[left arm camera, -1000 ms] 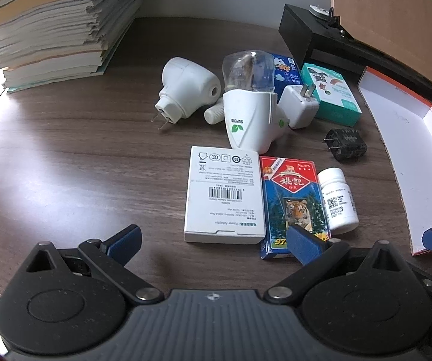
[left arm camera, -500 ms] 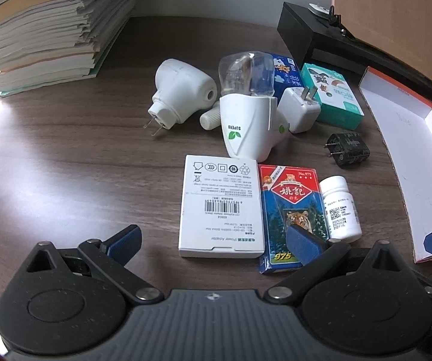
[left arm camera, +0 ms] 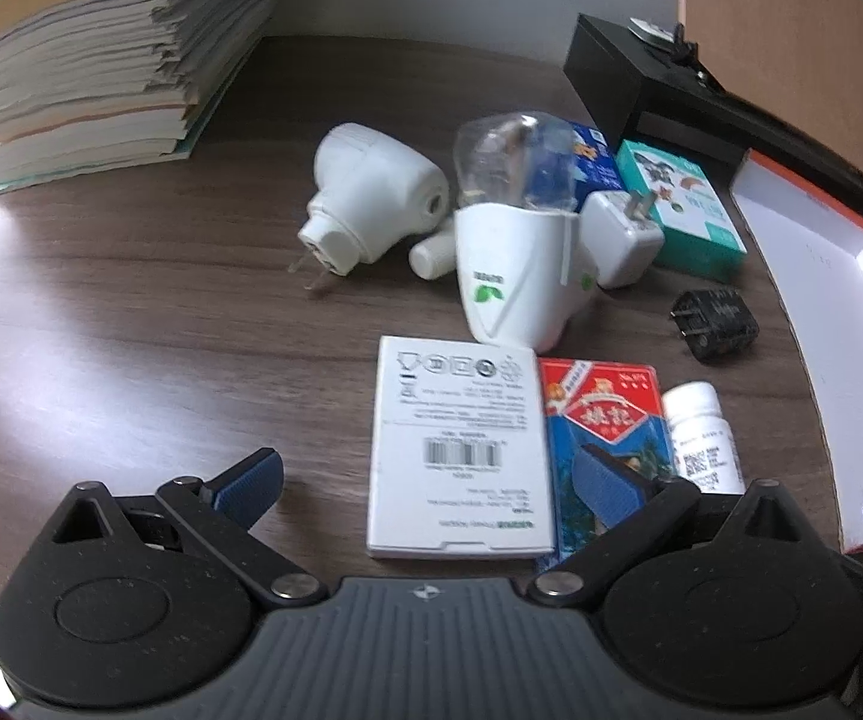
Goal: Organize rigid objects
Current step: 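Grasp the white power-adapter box with left tool while right tool grasps the white pill bottle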
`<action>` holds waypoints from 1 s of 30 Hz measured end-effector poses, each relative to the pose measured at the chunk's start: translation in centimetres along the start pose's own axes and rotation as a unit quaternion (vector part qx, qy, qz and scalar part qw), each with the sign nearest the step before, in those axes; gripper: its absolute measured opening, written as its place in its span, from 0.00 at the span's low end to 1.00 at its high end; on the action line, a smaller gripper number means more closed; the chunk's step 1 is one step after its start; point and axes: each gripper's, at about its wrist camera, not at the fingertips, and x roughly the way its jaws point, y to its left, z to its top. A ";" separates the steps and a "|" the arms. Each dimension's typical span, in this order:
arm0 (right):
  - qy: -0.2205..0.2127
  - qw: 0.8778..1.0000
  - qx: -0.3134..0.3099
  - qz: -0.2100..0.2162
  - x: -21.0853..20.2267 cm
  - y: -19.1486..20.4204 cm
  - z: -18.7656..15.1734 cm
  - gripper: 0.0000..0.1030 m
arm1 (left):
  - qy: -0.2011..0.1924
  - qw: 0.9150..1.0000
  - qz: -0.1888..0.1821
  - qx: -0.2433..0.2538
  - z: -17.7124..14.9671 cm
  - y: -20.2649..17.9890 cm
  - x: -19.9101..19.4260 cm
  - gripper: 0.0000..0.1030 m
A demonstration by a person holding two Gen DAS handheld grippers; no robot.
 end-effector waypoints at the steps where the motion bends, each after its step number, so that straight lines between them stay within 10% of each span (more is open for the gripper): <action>1: 0.000 1.000 0.001 -0.001 0.0 0.0 0.0 0.99 | -0.002 1.000 0.001 -0.003 0.1 0.3 0.0 1.00; 13: 0.003 1.000 0.003 0.001 0.8 0.0 0.0 0.99 | -0.006 0.998 0.054 0.043 -0.1 -0.2 0.9 1.00; 20: -0.001 1.000 -0.009 0.008 2.6 0.7 0.6 0.99 | -0.042 0.997 0.040 0.060 0.1 -0.1 0.2 0.58; 30: 0.024 1.000 -0.009 0.001 6.2 0.1 1.4 0.81 | -0.040 0.999 0.027 0.022 -0.8 1.5 -1.1 0.58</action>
